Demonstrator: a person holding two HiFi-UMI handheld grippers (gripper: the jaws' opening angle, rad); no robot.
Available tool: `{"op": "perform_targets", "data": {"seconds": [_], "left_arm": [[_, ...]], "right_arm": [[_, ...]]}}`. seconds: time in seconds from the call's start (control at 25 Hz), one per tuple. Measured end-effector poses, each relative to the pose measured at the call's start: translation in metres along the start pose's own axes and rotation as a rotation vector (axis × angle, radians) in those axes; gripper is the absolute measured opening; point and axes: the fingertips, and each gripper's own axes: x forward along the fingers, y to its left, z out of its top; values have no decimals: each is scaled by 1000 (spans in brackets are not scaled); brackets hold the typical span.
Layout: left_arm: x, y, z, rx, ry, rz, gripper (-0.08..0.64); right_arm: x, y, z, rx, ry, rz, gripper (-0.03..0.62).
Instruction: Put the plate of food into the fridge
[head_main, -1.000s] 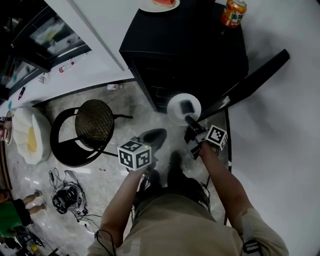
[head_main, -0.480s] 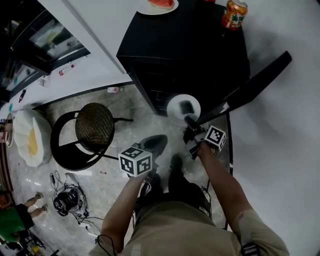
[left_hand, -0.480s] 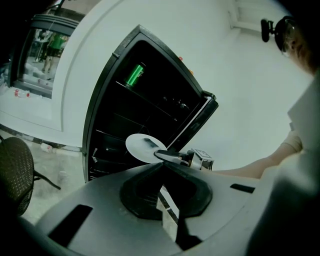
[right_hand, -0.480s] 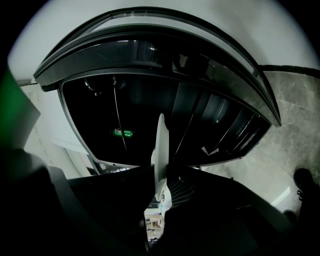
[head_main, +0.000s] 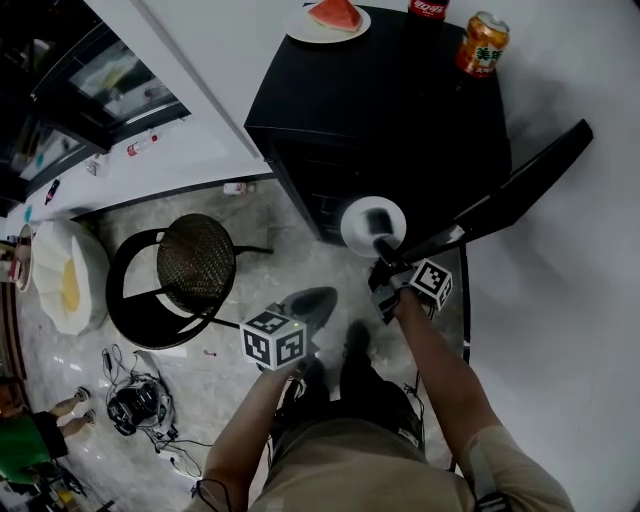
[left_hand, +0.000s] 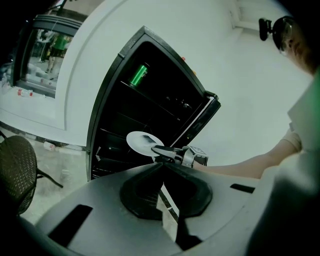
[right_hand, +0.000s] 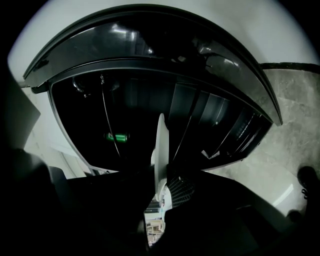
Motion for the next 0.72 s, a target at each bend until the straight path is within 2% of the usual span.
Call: {"op": "perform_targets", "data": {"seconds": [0.72], "left_arm": [[-2,15,-4,-5,19,17,12]], "right_arm": [[19,-15,9,27,-37,-19,41]]}}
